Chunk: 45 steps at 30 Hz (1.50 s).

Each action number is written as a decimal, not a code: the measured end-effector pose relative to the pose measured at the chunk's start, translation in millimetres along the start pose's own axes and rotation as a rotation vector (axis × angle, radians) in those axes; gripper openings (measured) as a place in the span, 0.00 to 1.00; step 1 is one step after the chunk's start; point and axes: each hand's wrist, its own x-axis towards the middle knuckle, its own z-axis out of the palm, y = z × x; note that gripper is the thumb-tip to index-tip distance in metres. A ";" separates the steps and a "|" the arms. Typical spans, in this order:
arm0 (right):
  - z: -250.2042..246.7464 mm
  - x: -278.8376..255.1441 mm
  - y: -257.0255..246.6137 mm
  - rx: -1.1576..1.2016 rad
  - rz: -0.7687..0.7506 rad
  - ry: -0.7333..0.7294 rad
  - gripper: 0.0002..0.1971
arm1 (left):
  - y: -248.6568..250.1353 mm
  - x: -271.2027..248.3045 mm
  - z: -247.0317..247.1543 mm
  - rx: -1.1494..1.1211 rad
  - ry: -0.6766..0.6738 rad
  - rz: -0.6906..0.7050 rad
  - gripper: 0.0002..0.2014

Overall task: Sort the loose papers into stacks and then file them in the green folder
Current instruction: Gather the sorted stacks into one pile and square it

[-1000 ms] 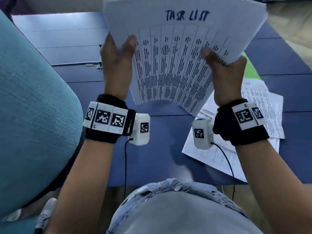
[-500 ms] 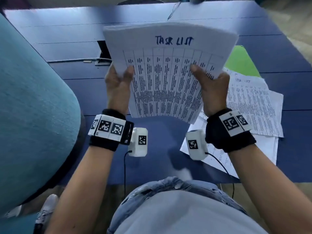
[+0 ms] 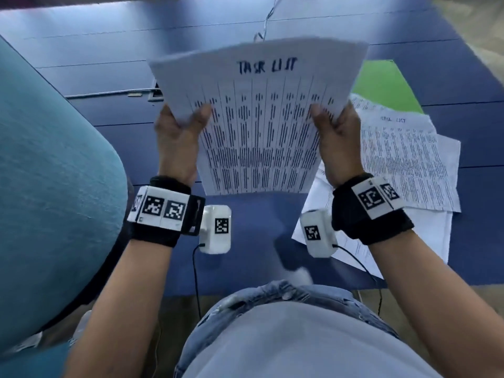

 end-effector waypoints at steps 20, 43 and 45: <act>2.1 0.6 -12.1 0.007 -0.207 0.094 0.08 | 5.8 3.7 -0.5 -0.045 -0.080 0.017 0.11; 55.4 -22.9 91.0 -0.524 0.282 -0.360 0.20 | -56.4 45.5 -72.5 0.327 0.176 -0.473 0.08; 61.6 -25.1 96.7 -0.586 0.336 -0.444 0.28 | -77.0 47.8 -90.7 0.404 0.244 -0.579 0.13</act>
